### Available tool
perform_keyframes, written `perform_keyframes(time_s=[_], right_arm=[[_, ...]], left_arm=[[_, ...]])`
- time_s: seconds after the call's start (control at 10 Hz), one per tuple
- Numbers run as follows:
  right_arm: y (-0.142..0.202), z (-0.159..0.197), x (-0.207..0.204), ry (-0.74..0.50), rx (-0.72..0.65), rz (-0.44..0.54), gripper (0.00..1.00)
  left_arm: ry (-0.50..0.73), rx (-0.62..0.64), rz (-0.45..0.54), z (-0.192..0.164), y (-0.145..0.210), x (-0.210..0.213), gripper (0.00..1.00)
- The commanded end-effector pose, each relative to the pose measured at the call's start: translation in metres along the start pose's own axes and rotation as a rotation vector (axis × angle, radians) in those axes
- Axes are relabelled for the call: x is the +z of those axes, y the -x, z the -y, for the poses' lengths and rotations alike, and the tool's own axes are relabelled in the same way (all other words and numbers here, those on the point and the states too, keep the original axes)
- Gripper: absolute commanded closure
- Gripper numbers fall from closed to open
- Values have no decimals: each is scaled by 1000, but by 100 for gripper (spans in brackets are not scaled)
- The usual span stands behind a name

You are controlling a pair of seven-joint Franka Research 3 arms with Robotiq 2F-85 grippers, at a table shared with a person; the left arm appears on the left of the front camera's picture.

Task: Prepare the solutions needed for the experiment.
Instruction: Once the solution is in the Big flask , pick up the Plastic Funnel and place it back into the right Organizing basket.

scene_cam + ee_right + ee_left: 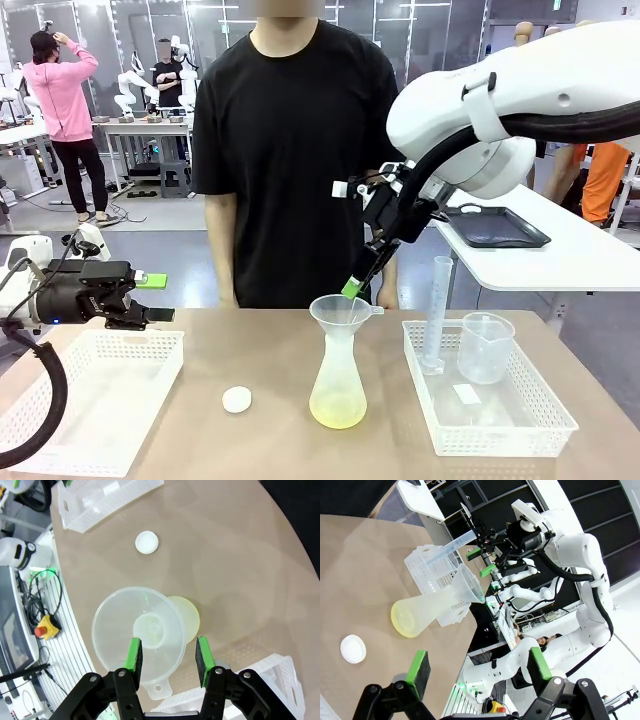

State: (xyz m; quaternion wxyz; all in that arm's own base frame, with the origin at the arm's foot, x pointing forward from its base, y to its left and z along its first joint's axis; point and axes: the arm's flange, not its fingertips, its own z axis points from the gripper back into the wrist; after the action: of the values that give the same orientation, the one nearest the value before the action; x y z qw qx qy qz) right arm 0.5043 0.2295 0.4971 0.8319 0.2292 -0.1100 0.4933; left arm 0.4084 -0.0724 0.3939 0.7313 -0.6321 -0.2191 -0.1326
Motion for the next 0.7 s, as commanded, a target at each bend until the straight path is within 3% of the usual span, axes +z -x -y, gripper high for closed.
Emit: perform_keyframes(time_s=[0.0,0.6], right_arm=[[-11,4,-4,19,14,-78,45],[-20,10,-19,-35,35,-160,45]], left_arm=[[-13,-5,-6,2,0,-1,0],[-13,-5,-6,2,0,-1,0]])
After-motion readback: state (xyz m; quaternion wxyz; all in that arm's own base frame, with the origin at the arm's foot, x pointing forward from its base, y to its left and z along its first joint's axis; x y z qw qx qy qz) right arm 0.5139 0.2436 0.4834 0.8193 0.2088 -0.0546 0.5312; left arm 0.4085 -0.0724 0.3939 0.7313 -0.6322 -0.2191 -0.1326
